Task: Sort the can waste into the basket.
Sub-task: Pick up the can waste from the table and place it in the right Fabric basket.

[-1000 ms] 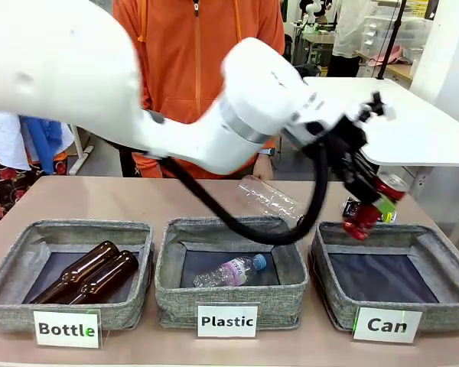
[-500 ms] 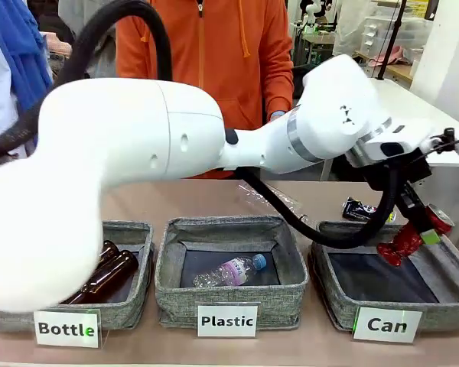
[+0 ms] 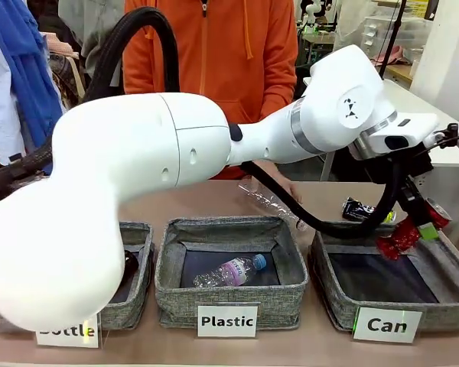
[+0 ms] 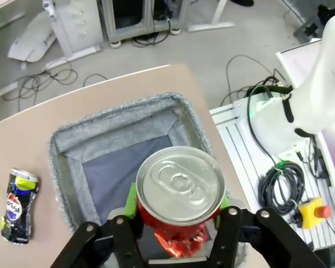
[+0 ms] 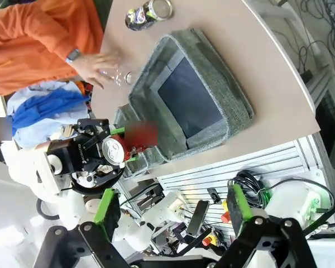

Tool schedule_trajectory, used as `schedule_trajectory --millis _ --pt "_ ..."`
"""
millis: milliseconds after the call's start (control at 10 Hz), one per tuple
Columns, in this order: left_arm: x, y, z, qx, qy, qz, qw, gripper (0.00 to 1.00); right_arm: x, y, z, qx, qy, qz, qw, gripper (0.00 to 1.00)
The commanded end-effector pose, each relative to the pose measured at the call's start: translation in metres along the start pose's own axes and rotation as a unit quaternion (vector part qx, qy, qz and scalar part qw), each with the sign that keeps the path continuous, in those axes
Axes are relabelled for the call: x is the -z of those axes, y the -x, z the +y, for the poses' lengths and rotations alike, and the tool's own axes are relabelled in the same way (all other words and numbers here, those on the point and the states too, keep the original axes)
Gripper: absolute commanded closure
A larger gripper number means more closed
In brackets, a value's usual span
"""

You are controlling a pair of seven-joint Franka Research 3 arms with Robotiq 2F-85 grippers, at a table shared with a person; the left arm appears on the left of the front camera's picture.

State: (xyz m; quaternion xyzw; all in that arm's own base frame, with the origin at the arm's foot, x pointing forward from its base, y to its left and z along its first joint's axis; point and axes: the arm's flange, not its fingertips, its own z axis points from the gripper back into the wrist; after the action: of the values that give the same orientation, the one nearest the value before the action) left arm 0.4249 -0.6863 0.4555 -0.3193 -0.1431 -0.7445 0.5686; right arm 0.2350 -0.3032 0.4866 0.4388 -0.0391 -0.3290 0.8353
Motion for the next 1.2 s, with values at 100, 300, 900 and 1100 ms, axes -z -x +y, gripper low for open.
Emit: schedule_trajectory --millis 100,300,900,1100 --pt "-0.001 -0.019 0.019 0.000 -0.002 0.003 1.000 0.00 0.002 0.003 -0.001 0.005 -0.001 -0.012 1.000 0.00" --pt "-0.006 -0.016 0.019 -0.001 0.001 -0.001 1.000 0.00 0.002 0.003 -0.001 0.005 -0.001 -0.012 1.000 0.00" --pt "-0.145 0.073 -0.107 -0.022 0.064 0.052 0.996 0.00 0.052 -0.007 0.033 -0.003 0.053 -0.020 0.998 0.00" --pt "-0.197 0.118 -0.168 -0.079 0.028 0.046 0.995 0.00 0.111 -0.003 0.086 -0.053 0.035 0.014 0.998 0.00"
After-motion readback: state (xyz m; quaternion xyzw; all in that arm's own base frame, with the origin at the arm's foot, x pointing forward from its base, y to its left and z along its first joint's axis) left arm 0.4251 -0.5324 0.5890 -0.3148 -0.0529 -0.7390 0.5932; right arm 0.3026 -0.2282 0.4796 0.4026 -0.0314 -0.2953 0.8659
